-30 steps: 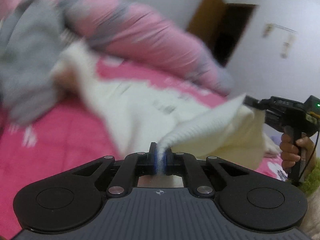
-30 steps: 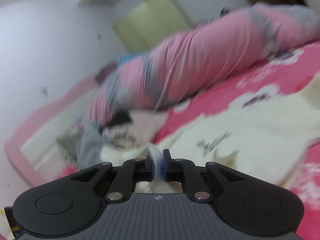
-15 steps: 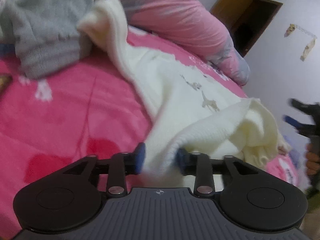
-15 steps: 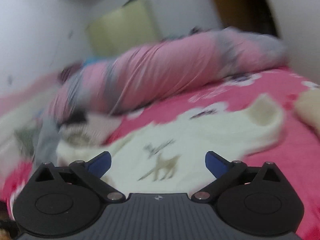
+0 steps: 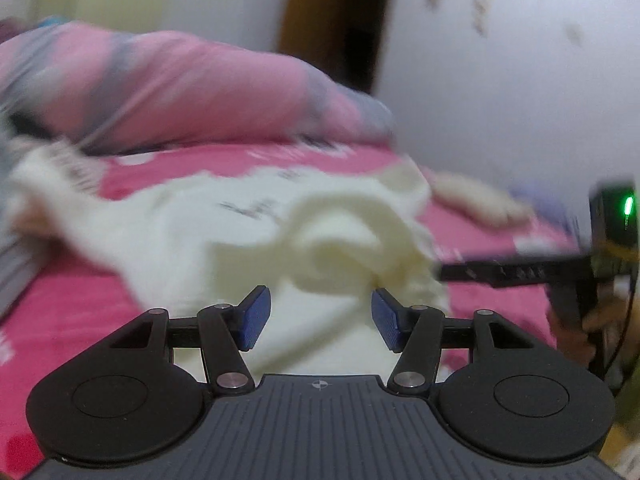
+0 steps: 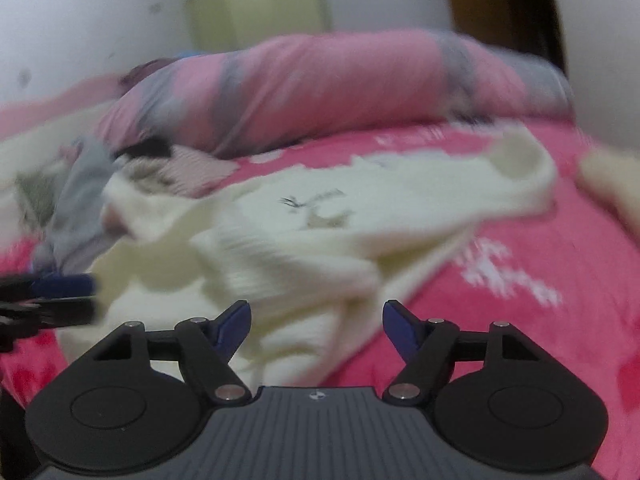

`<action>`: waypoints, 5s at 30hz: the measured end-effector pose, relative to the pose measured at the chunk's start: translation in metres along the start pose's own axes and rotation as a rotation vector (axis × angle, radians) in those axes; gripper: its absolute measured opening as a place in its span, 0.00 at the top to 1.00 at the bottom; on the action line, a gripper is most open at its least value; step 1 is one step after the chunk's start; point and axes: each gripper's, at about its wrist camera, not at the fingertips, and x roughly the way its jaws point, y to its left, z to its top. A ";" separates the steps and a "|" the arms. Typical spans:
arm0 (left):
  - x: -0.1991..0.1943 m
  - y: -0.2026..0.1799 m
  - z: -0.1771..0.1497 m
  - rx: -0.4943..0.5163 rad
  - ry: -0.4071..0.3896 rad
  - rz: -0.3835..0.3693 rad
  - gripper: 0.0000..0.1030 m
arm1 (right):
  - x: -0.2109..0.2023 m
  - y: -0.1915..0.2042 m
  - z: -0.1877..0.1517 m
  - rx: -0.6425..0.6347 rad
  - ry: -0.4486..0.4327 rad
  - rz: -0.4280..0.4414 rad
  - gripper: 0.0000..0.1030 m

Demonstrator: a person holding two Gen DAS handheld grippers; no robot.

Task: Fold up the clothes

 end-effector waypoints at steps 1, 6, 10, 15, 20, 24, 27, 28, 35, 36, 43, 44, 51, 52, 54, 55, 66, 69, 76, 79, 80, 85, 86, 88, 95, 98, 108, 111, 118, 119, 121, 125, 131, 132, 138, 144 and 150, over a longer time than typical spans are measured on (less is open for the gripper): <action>0.011 -0.009 0.000 0.034 0.020 -0.021 0.46 | 0.000 0.008 0.000 -0.048 -0.011 -0.002 0.26; 0.058 -0.033 0.006 0.077 0.067 -0.129 0.45 | -0.019 -0.010 0.007 0.018 -0.100 -0.023 0.26; 0.098 -0.047 0.014 0.057 0.115 -0.173 0.45 | -0.040 -0.066 0.003 0.279 -0.136 -0.016 0.25; 0.136 -0.044 0.027 -0.156 0.156 -0.037 0.76 | -0.047 -0.103 -0.017 0.400 -0.115 -0.104 0.25; 0.121 -0.036 0.036 -0.276 0.104 -0.089 0.93 | -0.044 -0.125 -0.034 0.503 -0.105 -0.116 0.25; 0.089 -0.030 0.041 -0.376 0.058 -0.453 0.94 | -0.037 -0.142 -0.037 0.601 -0.115 -0.089 0.25; 0.077 -0.031 0.035 -0.395 0.066 -0.663 0.99 | -0.033 -0.155 -0.041 0.677 -0.130 -0.056 0.25; 0.078 -0.032 0.029 -0.412 0.081 -0.721 0.99 | -0.031 -0.158 -0.043 0.703 -0.129 -0.052 0.25; 0.109 -0.063 -0.011 -0.341 0.249 -0.663 0.99 | -0.032 -0.175 -0.051 0.816 -0.134 -0.003 0.25; 0.113 -0.069 -0.015 -0.333 0.265 -0.659 0.99 | -0.033 -0.175 -0.051 0.814 -0.135 -0.003 0.25; 0.133 -0.128 -0.012 -0.098 0.227 -0.660 0.98 | -0.055 -0.184 -0.056 0.823 -0.169 -0.053 0.25; 0.137 -0.138 -0.013 -0.066 0.228 -0.657 0.98 | -0.058 -0.185 -0.058 0.820 -0.173 -0.066 0.25; 0.135 -0.157 -0.032 0.027 0.210 -0.614 0.80 | -0.072 -0.191 -0.064 0.781 -0.158 -0.129 0.25; 0.132 -0.156 -0.030 0.025 0.203 -0.615 0.78 | -0.072 -0.191 -0.063 0.763 -0.150 -0.128 0.25; 0.125 -0.157 -0.027 0.061 0.180 -0.612 0.67 | -0.069 -0.193 -0.058 0.723 -0.132 -0.122 0.25; 0.121 -0.158 -0.026 0.083 0.175 -0.612 0.65 | -0.065 -0.193 -0.053 0.702 -0.125 -0.112 0.26; 0.123 -0.184 -0.019 0.011 0.175 -0.574 0.33 | -0.050 -0.193 -0.005 0.523 -0.062 -0.094 0.40; 0.115 -0.182 -0.019 0.003 0.162 -0.565 0.32 | -0.077 -0.195 -0.004 0.490 -0.101 -0.147 0.40; 0.099 -0.186 -0.005 -0.078 0.066 -0.515 0.28 | -0.131 -0.204 -0.031 0.565 -0.142 -0.247 0.40; 0.101 -0.193 -0.002 -0.125 0.063 -0.486 0.22 | -0.148 -0.204 -0.044 0.612 -0.158 -0.256 0.40; 0.103 -0.195 -0.002 -0.146 0.074 -0.475 0.21 | -0.153 -0.204 -0.047 0.627 -0.161 -0.262 0.40; 0.107 -0.206 -0.018 -0.208 0.120 -0.401 0.21 | -0.178 -0.205 -0.063 0.672 -0.163 -0.258 0.40; 0.106 -0.209 -0.021 -0.208 0.121 -0.385 0.20 | -0.179 -0.204 -0.063 0.671 -0.156 -0.255 0.40; 0.100 -0.217 -0.027 -0.186 0.112 -0.354 0.19 | -0.182 -0.201 -0.064 0.656 -0.141 -0.254 0.39; 0.088 -0.231 -0.031 -0.204 0.093 -0.266 0.17 | -0.194 -0.194 -0.055 0.607 -0.167 -0.239 0.39; 0.083 -0.240 -0.036 -0.186 0.097 -0.234 0.17 | -0.207 -0.193 -0.055 0.594 -0.185 -0.248 0.39; 0.045 -0.284 -0.051 -0.042 0.113 -0.343 0.20 | -0.243 -0.194 -0.076 0.627 -0.218 -0.280 0.39; 0.038 -0.284 -0.046 -0.019 0.060 -0.371 0.20 | -0.246 -0.191 -0.079 0.618 -0.234 -0.272 0.39; 0.056 -0.215 -0.022 -0.116 -0.035 -0.242 0.20 | -0.199 -0.202 -0.060 0.601 -0.202 -0.201 0.39; 0.059 -0.206 -0.019 -0.116 -0.046 -0.227 0.20 | -0.186 -0.200 -0.055 0.589 -0.188 -0.173 0.40; 0.069 -0.189 -0.013 -0.103 -0.039 -0.217 0.20 | -0.155 -0.193 -0.040 0.546 -0.152 -0.110 0.41; 0.096 -0.167 -0.008 -0.067 0.053 -0.268 0.31 | -0.082 -0.183 -0.006 0.460 -0.066 0.011 0.48; 0.120 -0.167 -0.017 -0.024 0.162 -0.324 0.63 | 0.042 -0.208 0.039 0.504 0.111 0.106 0.49; 0.124 -0.168 -0.019 -0.009 0.174 -0.317 0.68 | 0.061 -0.218 0.043 0.548 0.133 0.115 0.49; 0.136 -0.163 -0.021 0.021 0.186 -0.325 0.77 | 0.149 -0.268 0.048 0.754 0.227 0.164 0.49; 0.140 -0.173 -0.027 0.056 0.161 -0.350 0.78 | 0.177 -0.275 0.051 0.759 0.179 0.168 0.87; 0.127 -0.178 -0.028 0.072 0.138 -0.411 0.92 | 0.152 -0.259 0.096 0.520 0.050 0.117 0.89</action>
